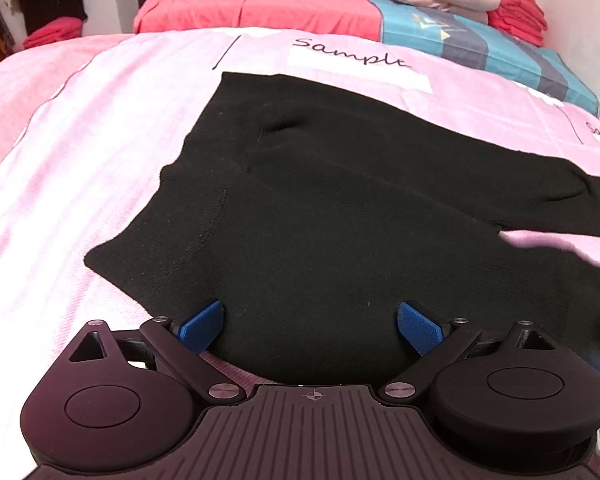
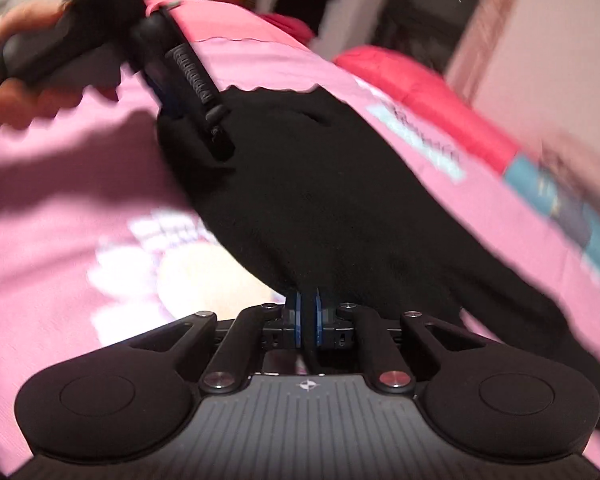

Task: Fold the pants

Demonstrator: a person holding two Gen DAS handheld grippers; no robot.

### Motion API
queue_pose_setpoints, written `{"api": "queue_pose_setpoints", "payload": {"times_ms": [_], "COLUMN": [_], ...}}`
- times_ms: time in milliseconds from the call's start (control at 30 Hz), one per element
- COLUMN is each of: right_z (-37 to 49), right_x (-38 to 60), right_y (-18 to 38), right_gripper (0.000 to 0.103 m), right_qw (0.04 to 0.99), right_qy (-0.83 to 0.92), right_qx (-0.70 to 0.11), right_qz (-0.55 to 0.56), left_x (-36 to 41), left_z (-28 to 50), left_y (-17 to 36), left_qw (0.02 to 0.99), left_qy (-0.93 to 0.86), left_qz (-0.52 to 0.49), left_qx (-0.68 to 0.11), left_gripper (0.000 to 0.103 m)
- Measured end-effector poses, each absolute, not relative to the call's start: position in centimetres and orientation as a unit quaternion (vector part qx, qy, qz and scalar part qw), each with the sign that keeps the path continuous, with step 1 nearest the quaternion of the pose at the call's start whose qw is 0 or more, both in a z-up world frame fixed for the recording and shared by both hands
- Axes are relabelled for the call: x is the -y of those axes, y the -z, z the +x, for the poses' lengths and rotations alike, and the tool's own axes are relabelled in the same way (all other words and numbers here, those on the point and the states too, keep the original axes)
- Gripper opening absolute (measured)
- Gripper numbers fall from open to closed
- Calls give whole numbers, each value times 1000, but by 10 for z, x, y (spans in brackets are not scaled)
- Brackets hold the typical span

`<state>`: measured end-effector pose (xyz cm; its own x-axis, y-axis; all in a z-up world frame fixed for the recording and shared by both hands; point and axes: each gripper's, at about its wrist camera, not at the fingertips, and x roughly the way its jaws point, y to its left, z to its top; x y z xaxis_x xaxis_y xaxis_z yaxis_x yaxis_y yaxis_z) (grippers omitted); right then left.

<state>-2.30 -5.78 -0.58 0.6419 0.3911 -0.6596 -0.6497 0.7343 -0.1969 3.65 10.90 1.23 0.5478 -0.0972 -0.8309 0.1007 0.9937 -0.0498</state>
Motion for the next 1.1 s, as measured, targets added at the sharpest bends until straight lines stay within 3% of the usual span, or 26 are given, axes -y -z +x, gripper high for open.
{"api": "queue_pose_setpoints", "payload": {"times_ms": [200,300,400,567,633,700,733,800,900,967,1067,1100], "right_z": [-45,-37,-36,-9,10,23,32,54,51,20,23,33], "right_x": [75,78,60,10,-16,-38,-47,-62,-86,-106,-102,-92], "right_y": [-4,-19,-27,-13,-3,5,8,11,5,7,5,-5], "right_gripper": [10,20,40,44,56,56,46,10,10,12,23,35], "right_qw": [850,854,855,836,831,835,838,843,826,817,809,798], "right_qy": [-364,-369,-385,-408,-401,-401,-406,-398,-440,-458,-462,-476], "right_qx": [-330,-330,-288,-288,-303,-286,-278,-307,-317,-266,-274,-304], "right_qz": [-190,-160,-193,-230,-239,-245,-237,-194,-153,-228,-240,-207], "left_x": [-115,-119,-132,-163,-178,-194,-201,-213,-228,-235,-240,-239], "left_z": [39,34,26,13,10,5,3,-1,-4,-2,-2,-4], "left_y": [-10,-16,-29,-43,-42,-39,-37,-36,-38,-39,-42,-41], "left_qw": [880,883,894,905,904,901,899,898,899,899,901,902], "left_qy": [55,54,33,-15,-34,-52,-61,-75,-93,-101,-102,-102], "left_qz": [-9,-10,-19,-28,-37,-50,-56,-67,-80,-91,-98,-95], "left_qx": [-471,-466,-447,-423,-425,-428,-430,-429,-420,-416,-409,-408], "left_gripper": [103,103,103,103,103,103,103,103,103,103,103,103]}}
